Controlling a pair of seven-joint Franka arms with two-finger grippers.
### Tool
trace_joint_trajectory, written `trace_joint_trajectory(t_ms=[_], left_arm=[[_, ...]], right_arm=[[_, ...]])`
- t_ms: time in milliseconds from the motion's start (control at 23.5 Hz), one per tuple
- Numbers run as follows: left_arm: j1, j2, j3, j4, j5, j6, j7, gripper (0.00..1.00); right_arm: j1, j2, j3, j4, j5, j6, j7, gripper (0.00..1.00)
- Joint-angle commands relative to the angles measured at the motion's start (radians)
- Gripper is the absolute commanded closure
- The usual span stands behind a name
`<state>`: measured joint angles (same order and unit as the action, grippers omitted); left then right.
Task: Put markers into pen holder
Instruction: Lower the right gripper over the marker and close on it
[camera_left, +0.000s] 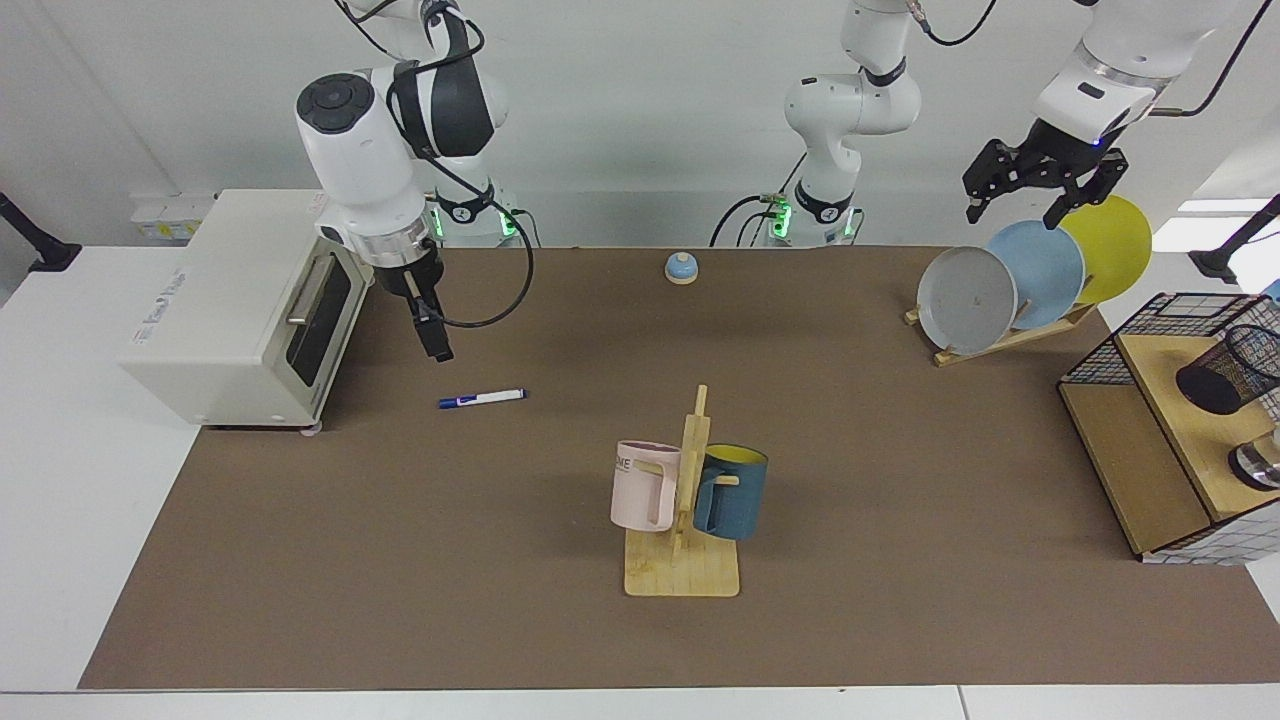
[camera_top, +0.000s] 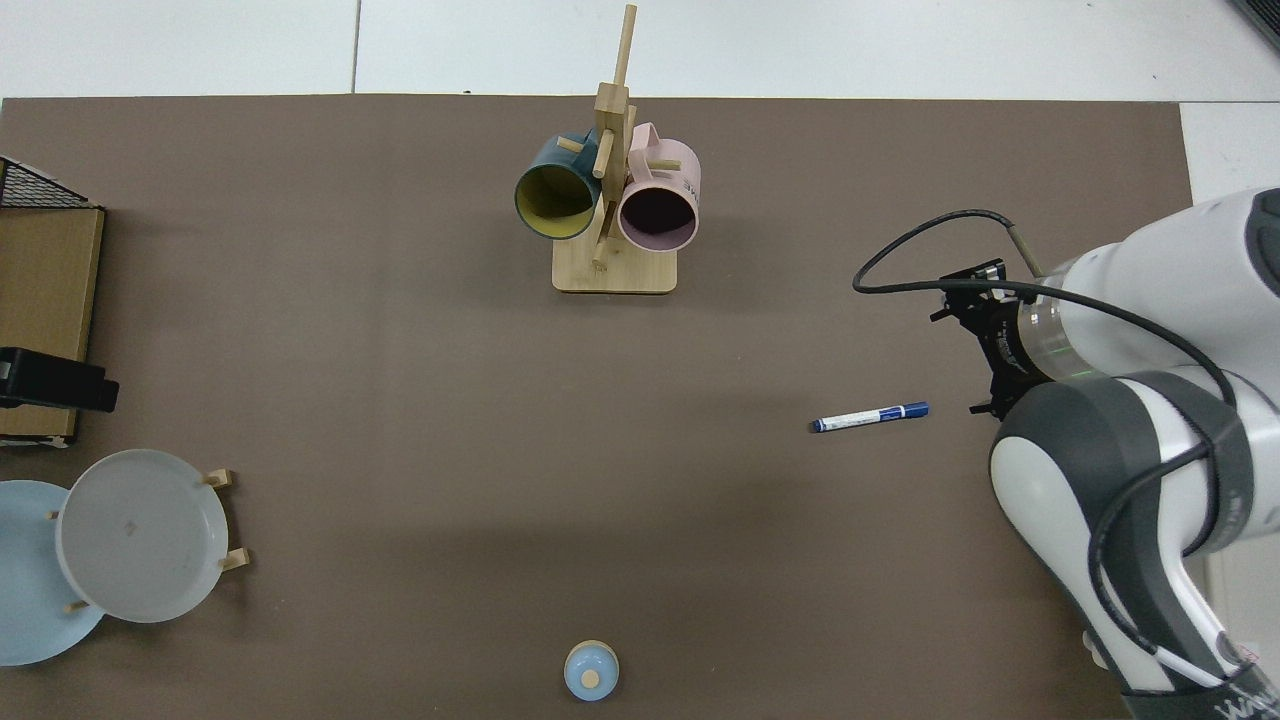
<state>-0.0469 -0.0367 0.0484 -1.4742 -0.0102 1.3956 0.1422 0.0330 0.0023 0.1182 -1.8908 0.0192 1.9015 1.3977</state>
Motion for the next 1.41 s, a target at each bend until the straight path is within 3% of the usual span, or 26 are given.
trace_joint_trajectory(t_ms=[0, 298, 469, 597, 725, 1023, 1364], left_arm=[[0.007, -0.022, -0.005, -0.021, 0.001, -0.009, -0.009, 0.0], [0.007, -0.026, -0.005, -0.023, 0.001, -0.049, -0.009, 0.0], [0.005, -0.028, -0.007, -0.023, -0.001, -0.044, -0.007, 0.0], [0.002, -0.028, -0.012, -0.023, -0.002, -0.041, -0.006, 0.0], [-0.001, -0.028, -0.018, -0.023, -0.002, -0.041, -0.009, 0.0], [-0.007, -0.028, -0.021, -0.025, -0.005, -0.04, -0.01, 0.0], [-0.011, -0.028, -0.024, -0.025, -0.01, -0.038, -0.01, 0.0]], right_arm=[[0.005, 0.004, 0.005, -0.048, 0.016, 0.051, 0.098, 0.01], [0.007, 0.091, 0.008, -0.054, 0.024, 0.154, 0.135, 0.01], [-0.004, 0.087, 0.008, -0.114, 0.03, 0.207, 0.122, 0.01], [0.001, 0.094, 0.006, -0.189, 0.083, 0.315, 0.116, 0.02], [-0.001, 0.111, 0.006, -0.243, 0.087, 0.411, 0.116, 0.02], [-0.012, 0.179, 0.006, -0.284, 0.087, 0.523, 0.115, 0.02], [-0.004, 0.174, 0.006, -0.361, 0.087, 0.599, 0.112, 0.02]])
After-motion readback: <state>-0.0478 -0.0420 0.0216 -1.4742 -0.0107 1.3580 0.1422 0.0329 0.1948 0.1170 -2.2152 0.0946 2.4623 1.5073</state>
